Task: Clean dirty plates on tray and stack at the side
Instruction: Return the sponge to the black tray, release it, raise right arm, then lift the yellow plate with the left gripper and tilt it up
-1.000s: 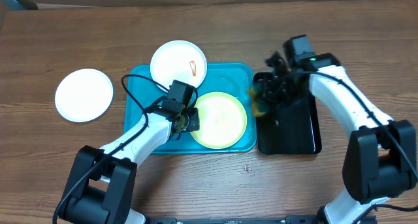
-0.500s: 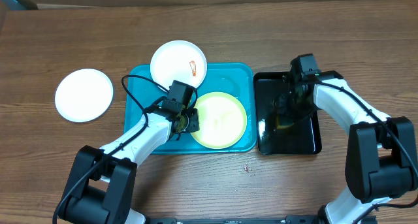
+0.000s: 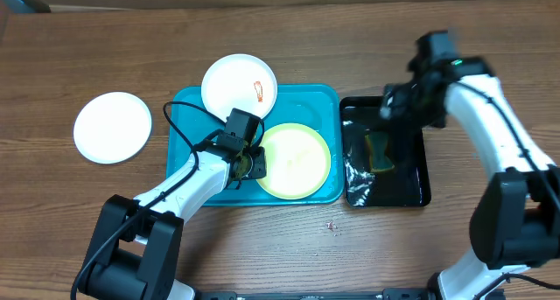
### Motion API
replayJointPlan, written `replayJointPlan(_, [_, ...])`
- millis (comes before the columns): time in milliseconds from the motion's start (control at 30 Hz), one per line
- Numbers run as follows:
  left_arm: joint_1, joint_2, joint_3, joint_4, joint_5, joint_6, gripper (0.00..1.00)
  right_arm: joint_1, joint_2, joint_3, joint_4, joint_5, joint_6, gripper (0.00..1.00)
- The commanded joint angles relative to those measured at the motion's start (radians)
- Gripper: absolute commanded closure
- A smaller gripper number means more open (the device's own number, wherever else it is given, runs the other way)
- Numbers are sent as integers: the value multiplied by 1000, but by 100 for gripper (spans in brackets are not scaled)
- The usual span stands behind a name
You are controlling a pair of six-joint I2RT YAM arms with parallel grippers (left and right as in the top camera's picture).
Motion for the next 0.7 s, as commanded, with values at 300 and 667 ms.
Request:
replayJointPlan(300, [1, -11, 22, -19, 8, 6, 96, -278, -13, 13, -17, 22, 41, 0])
replayJointPlan(667, [1, -79, 381, -335, -116, 10, 96, -297, -13, 13, -4, 22, 41, 0])
